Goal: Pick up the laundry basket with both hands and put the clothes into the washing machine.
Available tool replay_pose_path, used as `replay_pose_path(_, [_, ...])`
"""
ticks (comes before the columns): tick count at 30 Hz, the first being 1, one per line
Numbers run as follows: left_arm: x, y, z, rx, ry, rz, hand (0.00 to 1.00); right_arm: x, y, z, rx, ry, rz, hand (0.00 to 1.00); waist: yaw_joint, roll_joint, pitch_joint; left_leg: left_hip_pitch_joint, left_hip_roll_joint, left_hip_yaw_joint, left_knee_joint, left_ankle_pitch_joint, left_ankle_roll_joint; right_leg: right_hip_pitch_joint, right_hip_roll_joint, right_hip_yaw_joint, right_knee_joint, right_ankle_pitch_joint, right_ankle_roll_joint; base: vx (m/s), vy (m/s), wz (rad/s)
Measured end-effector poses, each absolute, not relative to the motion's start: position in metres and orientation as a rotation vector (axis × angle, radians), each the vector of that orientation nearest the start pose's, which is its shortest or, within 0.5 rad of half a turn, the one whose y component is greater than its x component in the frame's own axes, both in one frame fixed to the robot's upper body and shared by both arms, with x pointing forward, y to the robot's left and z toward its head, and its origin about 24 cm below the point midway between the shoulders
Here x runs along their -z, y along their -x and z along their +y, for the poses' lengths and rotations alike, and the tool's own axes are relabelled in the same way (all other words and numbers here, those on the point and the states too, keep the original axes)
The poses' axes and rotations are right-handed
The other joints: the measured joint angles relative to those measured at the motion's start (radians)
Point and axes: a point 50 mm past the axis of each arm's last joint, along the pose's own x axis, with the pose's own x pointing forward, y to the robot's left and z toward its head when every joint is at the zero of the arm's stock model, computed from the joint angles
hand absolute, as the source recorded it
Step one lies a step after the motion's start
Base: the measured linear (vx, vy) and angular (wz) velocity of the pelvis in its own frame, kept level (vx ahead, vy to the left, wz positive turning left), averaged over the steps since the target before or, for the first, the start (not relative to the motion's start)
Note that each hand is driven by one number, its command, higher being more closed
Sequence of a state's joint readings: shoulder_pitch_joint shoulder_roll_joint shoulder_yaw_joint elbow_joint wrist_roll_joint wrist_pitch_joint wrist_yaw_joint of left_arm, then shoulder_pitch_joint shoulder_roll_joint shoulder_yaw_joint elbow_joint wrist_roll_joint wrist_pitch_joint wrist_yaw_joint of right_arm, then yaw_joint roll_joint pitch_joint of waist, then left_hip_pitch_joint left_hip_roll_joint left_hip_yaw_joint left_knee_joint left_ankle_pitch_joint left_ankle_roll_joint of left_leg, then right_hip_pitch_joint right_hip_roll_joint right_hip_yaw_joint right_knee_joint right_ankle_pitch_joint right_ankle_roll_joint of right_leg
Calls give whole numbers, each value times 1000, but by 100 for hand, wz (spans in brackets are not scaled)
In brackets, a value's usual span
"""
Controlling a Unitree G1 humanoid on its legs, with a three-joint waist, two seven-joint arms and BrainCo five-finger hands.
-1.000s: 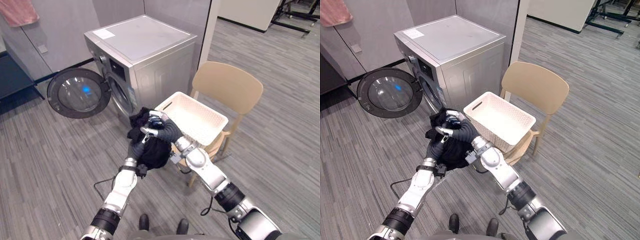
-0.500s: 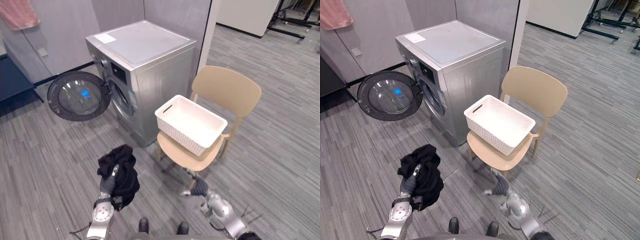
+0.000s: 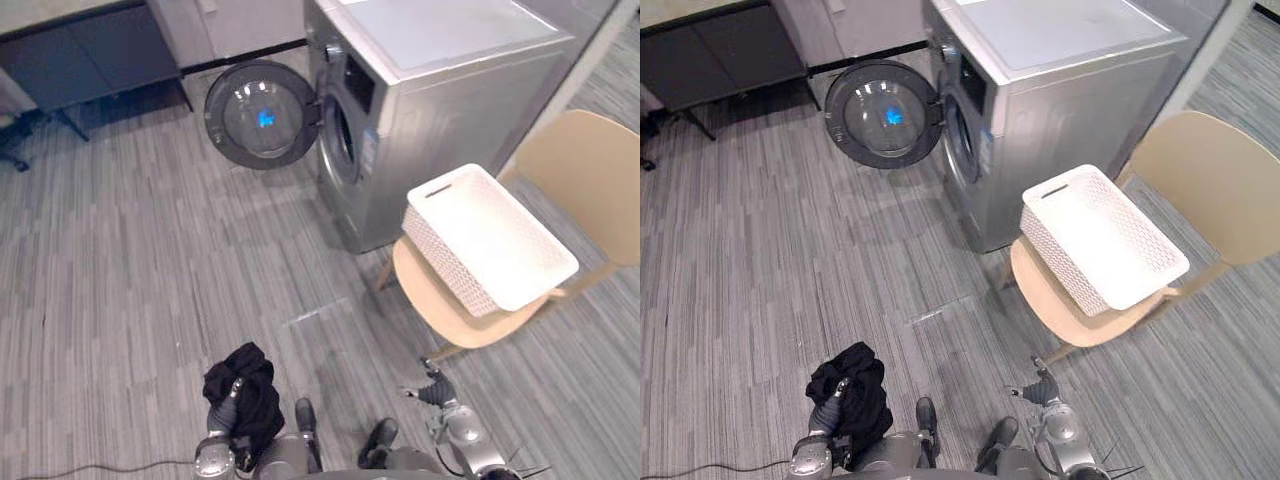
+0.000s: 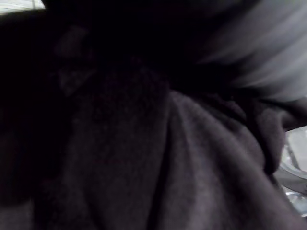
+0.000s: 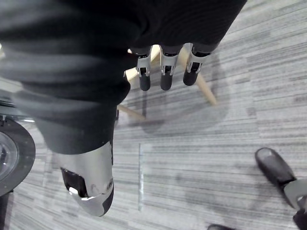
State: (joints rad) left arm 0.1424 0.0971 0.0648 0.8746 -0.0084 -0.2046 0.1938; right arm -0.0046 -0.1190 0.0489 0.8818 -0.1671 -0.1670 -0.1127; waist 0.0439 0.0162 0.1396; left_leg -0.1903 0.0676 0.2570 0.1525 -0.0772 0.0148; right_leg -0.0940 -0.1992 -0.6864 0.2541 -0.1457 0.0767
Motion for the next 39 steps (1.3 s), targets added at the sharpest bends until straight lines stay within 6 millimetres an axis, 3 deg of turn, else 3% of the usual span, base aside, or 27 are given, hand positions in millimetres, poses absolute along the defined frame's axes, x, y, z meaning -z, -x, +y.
replay_pose_path(2, [138,-110,212,-334,-132,822,100,120,-176,-183,13,311,692,0,-7,-25,3,10,-54,-39,71,-72,25,-71,-134,94,307,-40,-25,235,206,55])
replay_pose_path(3, [137,-111,213,-335,-133,817,100,120,-175,-183,14,310,695,0,-10,-32,8,22,-72,-56,86,-88,39,-104,-164,157,408,-24,-56,302,233,72])
replay_pose_path(4, [136,-112,215,-338,-138,811,100,121,-174,-182,18,296,705,0,-17,-38,16,45,-89,-88,107,-111,57,-158,-175,274,539,26,-118,321,164,89])
replay_pose_path(5, [133,-116,219,-339,-146,790,100,123,-172,-178,22,270,713,0,-33,-35,33,76,-97,-138,133,-138,72,-211,-146,405,659,33,-82,341,140,93])
replay_pose_path(6, [132,-117,220,-334,-152,785,100,124,-169,-176,23,256,720,0,-35,-31,38,86,-96,-160,138,-151,74,-227,-115,437,682,-11,-56,374,76,97])
replay_pose_path(8, [126,-129,223,-323,-167,749,100,125,-168,-175,25,241,724,0,-41,-49,47,136,-99,-223,124,-168,73,-280,-24,444,608,-97,-47,403,19,92])
replay_pose_path(10, [123,-140,220,-310,-166,722,100,123,-170,-177,38,229,718,0,-46,-50,55,165,-104,-267,106,-175,71,-320,21,432,480,-101,-37,397,-25,92])
replay_pose_path(11, [120,-151,215,-290,-161,695,100,122,-173,-178,42,224,711,0,-66,-42,71,206,-104,-319,68,-175,69,-346,60,422,291,-67,-21,455,-69,101])
replay_pose_path(13, [117,-159,209,-264,-164,671,100,122,-173,-178,42,223,709,0,-82,-50,86,262,-106,-356,27,-186,45,-344,80,427,87,18,-19,532,-118,96])
replay_pose_path(14, [117,-160,207,-251,-165,669,100,123,-171,-178,41,220,715,0,-83,-45,91,292,-106,-366,16,-201,22,-351,89,440,23,57,-31,528,-165,86])
replay_pose_path(15, [119,-156,205,-237,-162,678,100,123,-170,-177,41,214,717,0,-84,-64,79,334,-104,-367,15,-221,-10,-352,88,461,24,92,-66,455,-166,72])
replay_pose_path(16, [120,-153,204,-232,-156,686,100,124,-167,-177,38,211,722,0,-85,-60,77,346,-99,-374,44,-229,-26,-348,92,464,61,137,-100,585,-240,75])
replay_pose_path(17, [122,-151,202,-232,-149,690,100,123,-166,-177,34,206,716,0,-92,-55,70,305,-90,-378,159,-230,-45,-339,94,447,90,175,-129,716,-303,55])
replay_pose_path(19, [125,-142,197,-259,-109,707,100,121,-168,-174,20,205,702,0,-82,-4,77,163,-12,-319,537,-156,-170,-253,165,421,60,142,-166,669,-260,8])
replay_pose_path(20, [127,-135,198,-282,-92,723,100,120,-170,-170,10,201,693,0,-77,8,78,104,43,-287,687,-94,-195,-203,204,426,30,131,-189,515,-157,-57])
replay_pose_path(22, [128,-130,197,-298,-77,736,100,117,-171,-158,4,165,670,0,-46,2,80,8,162,-161,931,-119,-159,-60,272,461,-44,108,-223,630,-177,-72])
replay_pose_path(24, [124,-140,190,-285,-56,702,100,115,-173,-160,26,147,661,0,-30,-13,78,-33,182,-90,919,-137,-131,21,271,494,-103,107,-225,489,-115,-37])
replay_pose_path(27, [114,-160,180,-242,-33,619,100,113,-175,-167,69,124,648,0,-28,-22,77,-103,178,-35,682,-158,-98,134,255,524,-190,105,-221,499,-34,-36])
replay_pose_path(28, [111,-166,179,-237,-31,603,100,113,-175,-169,85,117,648,0,-27,-29,81,-124,157,-50,548,-157,-98,159,241,540,-192,89,-195,353,99,-37])
replay_pose_path(30, [110,-169,174,-221,-29,596,100,114,-175,-173,106,112,653,0,-24,-36,84,-146,96,-169,359,-146,-114,182,222,584,-191,66,-171,350,195,-62])
replay_pose_path(31, [110,-170,172,-210,-31,597,100,114,-175,-174,108,116,652,0,-13,-40,83,-144,52,-299,194,-117,-149,191,207,642,-183,33,-146,286,263,-98])
replay_pose_path(33, [115,-165,166,-189,-34,625,100,119,-169,-178,115,126,686,0,0,-14,71,-120,60,-403,78,-94,-174,193,218,714,-149,-17,-105,328,370,-127])
replay_pose_path(34, [118,-160,164,-179,-36,645,100,124,-161,-181,121,127,718,0,-2,-3,64,-107,78,-409,90,-31,-180,192,224,751,-98,-67,-81,360,465,-128])
replay_pose_path(35, [121,-156,162,-163,-48,665,100,129,-151,-177,127,111,755,0,-2,-26,52,-95,67,-369,136,35,-152,176,200,784,-23,-119,-52,287,387,-104])
replay_pose_path(36, [121,-155,168,-157,-72,667,100,132,-144,-171,125,92,774,0,-3,-49,41,-90,48,-331,156,34,-142,156,171,796,25,-147,-36,272,351,-102])
replay_pose_path(37, [120,-157,174,-154,-100,666,100,136,-135,-165,119,73,799,0,-5,-89,18,-72,27,-276,157,10,-112,114,135,801,99,-161,-18,246,307,-105])
replay_pose_path(39, [118,-160,181,-149,-138,656,100,138,-134,-161,111,67,811,0,-7,-113,7,-29,18,-176,137,-7,-89,27,90,781,228,-139,2,213,317,-121])
